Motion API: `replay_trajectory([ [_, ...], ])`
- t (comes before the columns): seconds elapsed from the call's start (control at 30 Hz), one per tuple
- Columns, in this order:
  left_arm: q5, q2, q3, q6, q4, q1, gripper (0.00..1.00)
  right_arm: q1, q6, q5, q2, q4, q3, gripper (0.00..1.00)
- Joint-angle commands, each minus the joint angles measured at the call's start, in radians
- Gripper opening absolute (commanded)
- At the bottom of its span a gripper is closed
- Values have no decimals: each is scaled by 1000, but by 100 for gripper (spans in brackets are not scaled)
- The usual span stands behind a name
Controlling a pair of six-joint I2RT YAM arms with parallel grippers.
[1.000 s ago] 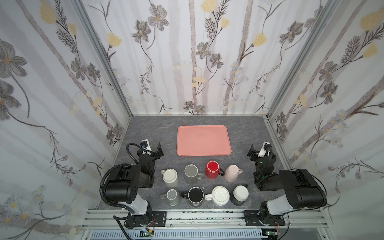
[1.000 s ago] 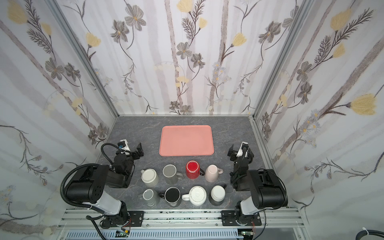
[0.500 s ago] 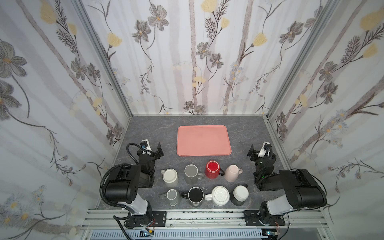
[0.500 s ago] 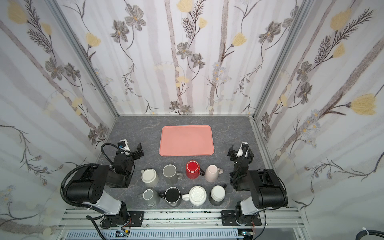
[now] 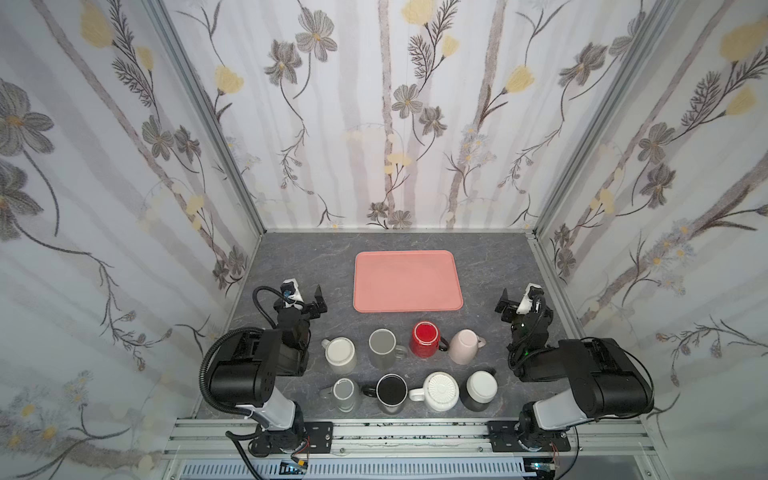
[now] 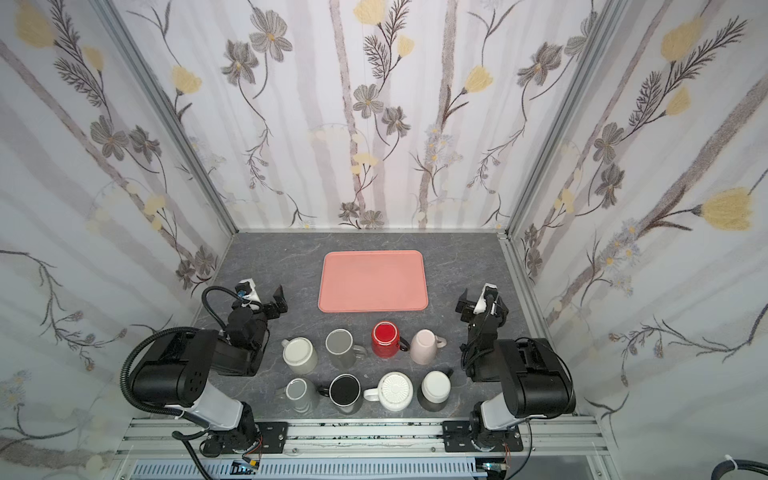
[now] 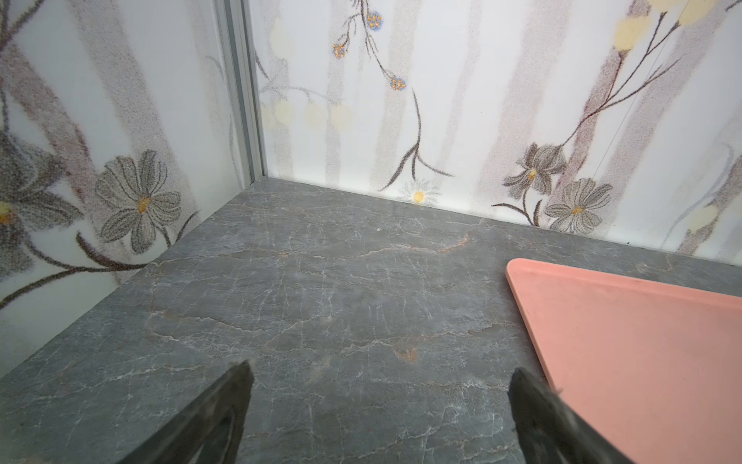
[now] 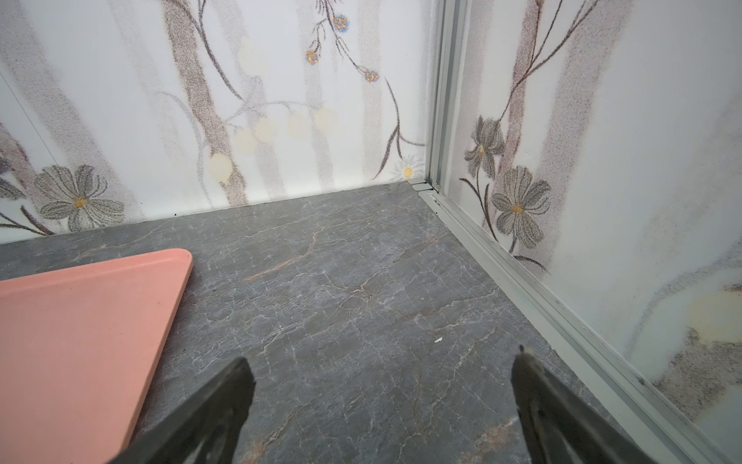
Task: Turn the mug right side up
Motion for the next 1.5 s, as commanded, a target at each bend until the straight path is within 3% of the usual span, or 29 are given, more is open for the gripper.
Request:
replay_trajectory([
  [0.0,-7,-25,-4,4,8,-2,100,-1,2,-23,0,23,2,100],
  [0.2,-15,-219,54,-2,-245,0,100,-5,7,-20,-12,31,-2,100],
  [0.27,-63,-310,61,-53,-297,-1,100,0,13,-8,-60,-43,2,100],
  [0.4,-151,-489,52,-186,-312,0,100,25,-27,2,-40,98,-51,99],
  [0.57,-150,-658,78,-316,-382,6,100,-17,17,-52,-40,-118,56,100],
  [0.63,-150,-693,81,-366,-402,9,100,-23,11,-65,-47,-53,32,100],
  [0.77,-241,-755,60,-566,-481,10,100,31,53,176,-223,-384,134,100],
  [0.87,-405,-816,56,-954,-747,14,100,33,212,364,-235,-527,223,100],
  [0.9,-402,-836,51,-1010,-784,22,100,31,322,416,-239,-643,266,100],
  [0.97,-306,-867,12,-970,-704,41,100,20,617,448,-257,-974,375,100],
  [1.0,-269,-875,-3,-955,-670,43,100,5,675,387,-262,-1045,410,100],
  [1.07,-222,-882,-16,-959,-638,43,100,-4,609,201,-278,-982,395,100],
  [1.2,-150,-893,-33,-951,-574,43,100,4,597,15,-352,-950,345,100],
  [1.33,17,-864,42,-902,-628,42,100,78,510,-68,-406,-1105,386,100],
  [1.47,208,-770,184,-848,-792,25,100,165,463,-143,-465,-1236,393,100],
])
